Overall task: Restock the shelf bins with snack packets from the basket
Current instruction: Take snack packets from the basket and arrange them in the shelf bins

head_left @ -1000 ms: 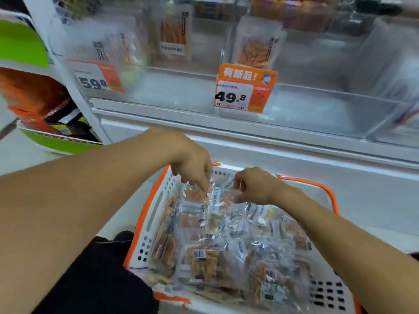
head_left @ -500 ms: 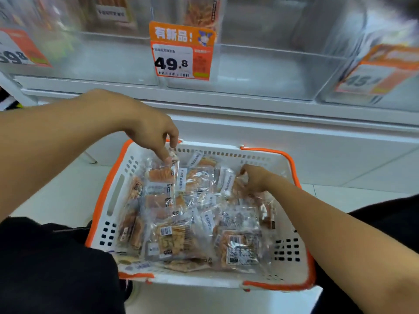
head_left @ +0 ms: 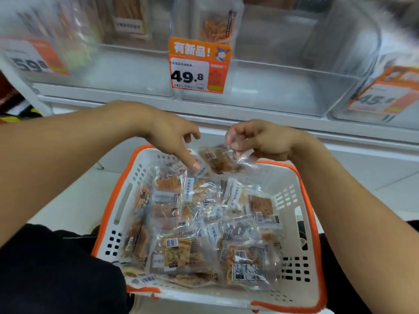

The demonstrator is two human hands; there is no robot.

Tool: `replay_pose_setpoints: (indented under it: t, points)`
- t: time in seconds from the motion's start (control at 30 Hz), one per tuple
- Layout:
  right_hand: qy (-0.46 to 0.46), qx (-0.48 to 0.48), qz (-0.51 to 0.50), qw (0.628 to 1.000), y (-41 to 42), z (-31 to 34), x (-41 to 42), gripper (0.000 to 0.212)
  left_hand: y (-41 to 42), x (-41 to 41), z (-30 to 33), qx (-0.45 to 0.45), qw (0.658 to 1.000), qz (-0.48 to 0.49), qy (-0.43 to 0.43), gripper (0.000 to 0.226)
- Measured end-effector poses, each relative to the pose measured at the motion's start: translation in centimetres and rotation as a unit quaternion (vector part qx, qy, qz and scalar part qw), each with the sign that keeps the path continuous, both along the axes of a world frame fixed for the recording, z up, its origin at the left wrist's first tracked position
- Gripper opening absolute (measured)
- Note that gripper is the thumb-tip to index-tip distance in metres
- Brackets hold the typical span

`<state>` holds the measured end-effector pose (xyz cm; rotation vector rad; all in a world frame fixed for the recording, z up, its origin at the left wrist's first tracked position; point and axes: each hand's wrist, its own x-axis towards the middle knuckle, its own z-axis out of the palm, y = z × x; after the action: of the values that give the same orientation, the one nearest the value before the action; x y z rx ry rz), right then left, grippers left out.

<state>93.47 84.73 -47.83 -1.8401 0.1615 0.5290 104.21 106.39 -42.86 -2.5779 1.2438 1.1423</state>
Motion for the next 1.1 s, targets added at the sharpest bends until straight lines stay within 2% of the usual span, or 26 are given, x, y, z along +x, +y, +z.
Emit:
replay_pose_setpoints:
  t: [0.07, 0.13, 0.2, 0.27, 0.3, 0.33, 0.47, 0.53, 0.6, 0.63, 0.7, 0.8, 0.9, 1.03, 1.1]
  points:
    - [-0.046, 0.166, -0.096, 0.980, 1.8, 3.0, 0.5, 0.025, 0.7, 0.5, 1.2, -0.092, 0.994, 0.047, 0.043, 0.118]
    - [-0.067, 0.278, -0.166, 0.944, 3.7, 5.1, 1.2, 0.036, 1.4, 0.8, 2.7, -0.200, 0.976, 0.061, 0.060, 0.122]
    - [-0.053, 0.366, -0.238, 0.898, 5.2, 6.4, 1.6, 0.034, 1.8, 0.8, 3.8, -0.273, 0.952, 0.072, 0.119, 0.108]
    - [0.001, 0.480, -0.305, 0.823, 6.1, 6.9, 2.3, 0.031, 2.4, 0.8, 4.9, -0.303, 0.930, 0.069, 0.197, 0.089]
    - [0.024, 0.525, -0.323, 0.787, 6.6, 7.0, 2.4, 0.030, 2.7, 0.8, 5.2, -0.310, 0.923, 0.061, 0.218, 0.079]
    - [0.036, 0.548, -0.333, 0.766, 7.0, 7.1, 2.5, 0.029, 2.9, 0.7, 5.4, -0.321, 0.920, 0.063, 0.218, 0.069]
    - [0.009, 0.546, -0.340, 0.766, 8.7, 7.8, 2.7, 0.030, 3.7, 1.9, 5.1, -0.367, 0.907, 0.135, 0.156, 0.033]
    - [-0.019, 0.487, -0.329, 0.808, 9.6, 8.7, 2.4, 0.026, 4.6, 2.9, 5.2, -0.386, 0.893, 0.169, 0.158, 0.023]
    - [-0.064, 0.324, -0.313, 0.890, 10.0, 9.4, 1.9, 0.006, 5.8, 3.9, 5.7, -0.406, 0.872, 0.216, 0.168, 0.017]
    - [-0.088, 0.232, -0.287, 0.925, 10.1, 9.7, 1.8, 0.006, 6.5, 4.3, 6.1, -0.416, 0.860, 0.237, 0.174, 0.016]
    - [-0.123, 0.104, -0.221, 0.962, 10.5, 10.0, 1.9, 0.014, 7.6, 4.7, 6.7, -0.436, 0.838, 0.259, 0.198, 0.013]
    - [-0.159, 0.033, -0.158, 0.974, 12.0, 10.8, 3.3, 0.031, 8.8, 5.0, 7.7, -0.480, 0.801, 0.271, 0.232, 0.013]
    - [-0.202, -0.003, -0.153, 0.967, 13.7, 12.4, 5.9, 0.041, 9.6, 5.6, 8.5, -0.517, 0.764, 0.313, 0.226, 0.014]
    - [-0.247, -0.108, -0.195, 0.943, 15.3, 15.2, 11.8, 0.030, 12.0, 7.5, 8.1, -0.521, 0.705, 0.480, 0.018, 0.010]
    - [-0.266, -0.199, -0.203, 0.921, 15.5, 16.0, 16.0, 0.025, 13.4, 8.1, 7.6, -0.495, 0.696, 0.520, 0.006, 0.008]
